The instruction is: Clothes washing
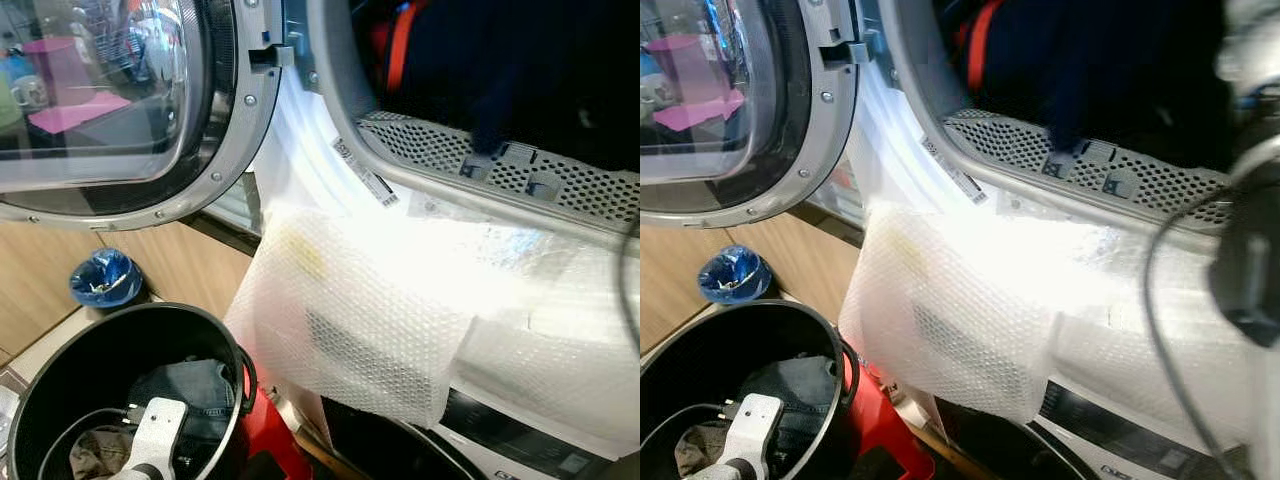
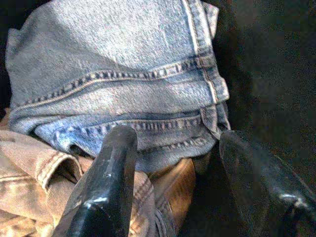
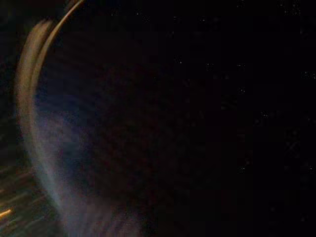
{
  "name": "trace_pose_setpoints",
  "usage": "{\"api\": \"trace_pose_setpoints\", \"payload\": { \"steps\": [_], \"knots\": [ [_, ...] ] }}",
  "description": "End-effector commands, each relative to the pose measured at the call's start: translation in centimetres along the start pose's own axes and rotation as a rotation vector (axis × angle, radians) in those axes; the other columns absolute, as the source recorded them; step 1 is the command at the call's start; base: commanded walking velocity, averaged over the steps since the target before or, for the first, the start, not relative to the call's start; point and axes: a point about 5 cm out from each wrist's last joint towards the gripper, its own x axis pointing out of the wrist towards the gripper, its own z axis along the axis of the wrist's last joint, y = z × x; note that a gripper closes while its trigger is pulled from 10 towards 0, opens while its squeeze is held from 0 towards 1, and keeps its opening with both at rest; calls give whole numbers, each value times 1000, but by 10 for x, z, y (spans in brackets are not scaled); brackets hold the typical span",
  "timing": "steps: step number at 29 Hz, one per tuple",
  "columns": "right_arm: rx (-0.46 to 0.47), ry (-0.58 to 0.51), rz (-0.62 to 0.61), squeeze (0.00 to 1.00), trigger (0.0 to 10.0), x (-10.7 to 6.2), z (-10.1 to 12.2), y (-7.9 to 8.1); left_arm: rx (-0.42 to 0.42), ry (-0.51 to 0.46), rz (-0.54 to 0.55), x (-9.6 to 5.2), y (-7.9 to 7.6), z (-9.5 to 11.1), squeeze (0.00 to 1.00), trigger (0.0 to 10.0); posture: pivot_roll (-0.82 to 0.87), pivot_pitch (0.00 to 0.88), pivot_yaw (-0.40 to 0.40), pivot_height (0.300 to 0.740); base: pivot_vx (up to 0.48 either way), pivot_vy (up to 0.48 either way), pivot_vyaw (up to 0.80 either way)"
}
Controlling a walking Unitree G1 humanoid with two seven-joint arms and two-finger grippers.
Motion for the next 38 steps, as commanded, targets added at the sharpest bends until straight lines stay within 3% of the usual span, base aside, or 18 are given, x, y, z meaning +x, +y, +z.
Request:
{"api": "trace_pose_setpoints", "payload": {
  "steps": [1, 2, 3, 4, 6, 7, 9, 10, 11, 18, 25, 27, 28, 30, 33, 34, 36, 38],
  "knots": [
    [-142, -17, 50, 0, 0, -3, -3, 14, 1, -1, 6, 1, -1, -1, 0, 10000, -19, 66, 24, 740, 0, 0, 0],
    [-174, 12, 70, 0, 0, -4, -14, 16, 3, -2, 4, 2, -2, -1, 0, 10000, -19, 66, 24, 740, 0, 0, 0],
    [-198, 48, 89, 0, 824, -6, -26, 17, 8, -2, -3, 2, -2, 0, 0, 10000, -23, 66, 29, 740, 0, 0, 0],
    [-260, 152, 154, 0, 9020, -12, -54, 21, 19, 3, -20, 3, -5, 0, 0, 10000, -24, 67, 29, 740, 0, 0, 0],
    [-290, 199, 184, 0, 9020, -16, -65, 23, 23, 5, -25, 3, -6, 0, 0, 10000, -24, 67, 29, 740, 0, 0, 0],
    [-355, 333, 271, 0, 10000, -28, -101, 24, 27, 12, -39, 3, -8, -1, 0, 10000, -25, 64, 39, 740, 0, 0, 0],
    [-400, 426, 326, 0, 10000, -39, -128, 23, 28, 15, -47, 3, -9, -1, 0, 10000, -23, 62, 40, 740, 0, 0, 0],
    [-407, 434, 325, 329, 10000, -41, -132, 22, 27, 15, -48, 3, -9, -1, 0, 10000, -23, 62, 40, 740, 0, 0, 0],
    [-455, 443, 350, 1000, 10000, -43, -137, 22, 29, 17, -52, 2, -10, -2, 0, 10000, -21, 61, 41, 740, 0, 0, 0],
    [-496, 384, 356, 1000, 10000, -39, -129, 22, 23, 21, -62, 1, -14, -4, 0, 10000, -19, 69, 39, 740, 0, 0, 0],
    [-396, 283, 343, 1000, 10000, -29, -102, 26, 26, -19, -31, -1, -10, 1, 0, 10000, -25, 78, 44, 740, 0, 0, 0],
    [-381, 263, 378, 1000, 10000, -28, -97, 31, 3, -132, 63, -2, 3, 20, 0, 10000, -26, 81, 46, 740, 0, 0, 0],
    [-374, 259, 399, 1000, 10000, -28, -96, 34, -10, -188, 160, -3, 18, 30, 0, 10000, -23, 80, 44, 740, 0, 0, 0],
    [-373, 261, 412, 1000, 10000, -29, -96, 35, -18, -215, 238, -4, 30, 37, 0, 10000, -23, 80, 44, 740, 0, 0, 0],
    [-355, 257, 420, 1000, 10000, -30, -97, 36, -60, -274, 421, -12, 60, 51, 0, 10000, -22, 83, 44, 740, 0, 0, 0],
    [-350, 256, 433, 1000, 10000, -30, -98, 36, -78, -335, 491, -19, 72, 64, 0, 10000, -21, 84, 44, 740, 0, 0, 0],
    [-346, 257, 469, 1000, 10000, -32, -99, 39, -33, -475, 523, -34, 79, 92, 0, 10000, -20, 86, 45, 740, 0, 0, 0],
    [-342, 256, 483, 1000, 10000, -32, -100, 40, 5, -553, 530, -42, 78, 105, 0, 10000, -20, 86, 45, 740, 0, 0, 0]
  ]
}}
